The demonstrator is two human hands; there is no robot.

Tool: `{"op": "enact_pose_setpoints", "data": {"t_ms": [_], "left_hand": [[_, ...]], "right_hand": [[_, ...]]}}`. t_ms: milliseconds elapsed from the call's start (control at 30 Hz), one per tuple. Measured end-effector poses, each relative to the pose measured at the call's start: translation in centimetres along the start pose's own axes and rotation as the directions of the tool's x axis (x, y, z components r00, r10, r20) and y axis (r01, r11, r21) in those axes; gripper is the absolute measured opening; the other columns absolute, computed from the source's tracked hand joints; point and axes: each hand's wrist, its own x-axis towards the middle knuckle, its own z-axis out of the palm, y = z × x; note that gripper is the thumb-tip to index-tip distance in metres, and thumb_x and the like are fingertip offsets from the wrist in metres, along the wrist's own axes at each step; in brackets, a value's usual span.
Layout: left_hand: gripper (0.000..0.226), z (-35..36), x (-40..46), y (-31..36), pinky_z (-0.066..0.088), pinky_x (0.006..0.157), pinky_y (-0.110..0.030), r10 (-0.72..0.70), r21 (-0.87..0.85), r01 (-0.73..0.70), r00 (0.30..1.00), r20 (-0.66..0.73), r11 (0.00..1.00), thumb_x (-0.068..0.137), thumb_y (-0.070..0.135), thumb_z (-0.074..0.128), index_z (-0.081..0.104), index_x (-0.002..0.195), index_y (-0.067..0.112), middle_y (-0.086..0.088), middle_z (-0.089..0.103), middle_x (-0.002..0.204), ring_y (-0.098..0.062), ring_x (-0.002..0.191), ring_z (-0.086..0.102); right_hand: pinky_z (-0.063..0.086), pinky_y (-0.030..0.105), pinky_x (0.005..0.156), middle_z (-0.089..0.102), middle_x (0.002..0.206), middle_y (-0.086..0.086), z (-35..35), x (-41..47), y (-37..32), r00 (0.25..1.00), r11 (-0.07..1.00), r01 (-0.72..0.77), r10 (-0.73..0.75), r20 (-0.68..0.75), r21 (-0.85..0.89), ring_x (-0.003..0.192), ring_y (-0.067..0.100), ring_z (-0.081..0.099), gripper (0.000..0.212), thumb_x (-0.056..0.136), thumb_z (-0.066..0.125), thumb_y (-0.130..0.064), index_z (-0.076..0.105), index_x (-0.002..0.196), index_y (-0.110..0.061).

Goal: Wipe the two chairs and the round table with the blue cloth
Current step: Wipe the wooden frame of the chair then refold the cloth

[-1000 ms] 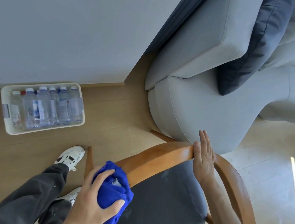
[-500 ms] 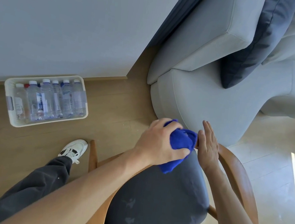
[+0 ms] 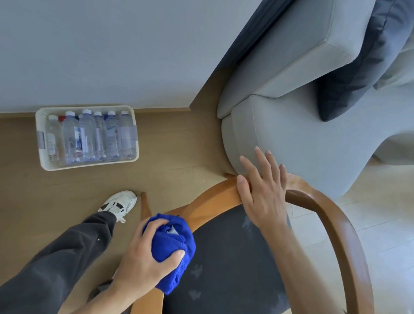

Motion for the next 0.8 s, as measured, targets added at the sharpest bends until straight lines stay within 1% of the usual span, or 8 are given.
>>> {"op": "enact_pose_setpoints", "data": {"t_ms": [167,267,333,400,467,567,667,800], "left_hand": [[0.059,0.3,-4.8,-2.2,0.037,0.089,-0.015,0.006,-0.005,-0.007,0.994,-0.114,1.000,0.069,0.026,0.082,0.048,0.116,0.036,0.028,0.036,0.127,0.019,0.113,0.039],[0.062,1.4,-7.9,-4.0,0.041,0.092,-0.026,0.003,0.012,0.000,0.971,-0.237,1.000,0.061,0.048,0.071,0.051,0.117,0.030,0.011,0.044,0.127,0.000,0.111,0.049],[0.062,2.1,-9.5,-4.8,0.043,0.089,-0.026,-0.036,0.017,0.042,0.958,-0.283,0.999,0.061,0.052,0.068,0.050,0.117,0.033,0.008,0.047,0.125,-0.007,0.107,0.053],[0.055,2.3,-9.6,-4.9,0.041,0.086,-0.019,-0.060,0.009,0.066,0.956,-0.288,0.998,0.066,0.047,0.074,0.045,0.112,0.045,0.013,0.047,0.123,-0.003,0.108,0.050],[0.050,2.2,-7.7,-4.0,0.039,0.084,-0.014,-0.012,0.046,0.027,0.959,-0.284,0.999,0.067,0.052,0.071,0.047,0.110,0.045,0.017,0.047,0.122,-0.003,0.108,0.049],[0.053,2.0,-1.2,-0.6,0.044,0.091,-0.023,0.078,0.071,-0.067,0.981,-0.176,0.995,0.067,0.054,0.069,0.049,0.113,0.038,0.014,0.050,0.122,-0.007,0.108,0.051],[0.049,2.1,3.9,2.7,0.046,0.087,-0.028,0.161,0.075,-0.156,0.985,-0.067,0.985,0.071,0.047,0.073,0.050,0.111,0.035,0.014,0.051,0.115,-0.011,0.104,0.052],[0.054,1.9,0.9,0.0,0.043,0.089,-0.023,0.135,-0.013,-0.138,0.982,-0.134,0.990,0.065,0.050,0.068,0.048,0.114,0.038,0.015,0.046,0.122,-0.008,0.107,0.050]], "right_hand": [[0.012,0.050,0.117,0.032,0.154,0.001,0.2,-0.2,0.0,0.999,0.999,0.030,-0.031,-0.031,-0.016,0.144,0.023,0.018,0.056,0.097,0.017,-0.048,0.049,0.137,-0.026],[0.009,0.051,0.117,0.030,0.154,0.003,0.3,-0.3,0.0,0.998,0.999,0.045,-0.046,-0.050,-0.021,0.145,0.025,0.016,0.058,0.096,0.013,-0.049,0.044,0.139,-0.026],[0.007,0.052,0.118,0.028,0.155,0.003,0.5,-0.3,0.0,0.998,0.998,0.047,-0.049,-0.050,-0.028,0.145,0.025,0.014,0.056,0.096,0.013,-0.049,0.040,0.140,-0.026],[0.006,0.052,0.118,0.026,0.155,0.003,0.7,-0.3,0.1,0.997,0.998,0.048,-0.050,-0.050,-0.032,0.146,0.024,0.013,0.055,0.096,0.013,-0.048,0.037,0.141,-0.027],[0.007,0.051,0.118,0.027,0.155,0.003,0.9,-0.2,0.2,0.996,0.998,0.049,-0.051,-0.071,-0.027,0.145,0.024,0.014,0.055,0.096,0.015,-0.047,0.038,0.141,-0.027],[0.010,0.049,0.117,0.031,0.153,0.004,1.1,-0.2,0.1,0.991,0.999,0.039,-0.040,-0.128,-0.008,0.144,0.024,0.019,0.054,0.095,0.018,-0.046,0.042,0.139,-0.026],[0.012,0.049,0.116,0.034,0.151,0.005,1.3,-0.2,-0.2,0.986,0.999,0.033,-0.033,-0.162,-0.001,0.142,0.026,0.023,0.060,0.092,0.015,-0.049,0.045,0.137,-0.024],[0.012,0.048,0.118,0.032,0.152,0.004,1.1,-0.2,-0.3,0.990,1.000,0.024,-0.024,-0.140,-0.005,0.142,0.025,0.022,0.064,0.090,0.012,-0.050,0.043,0.139,-0.024]]}}
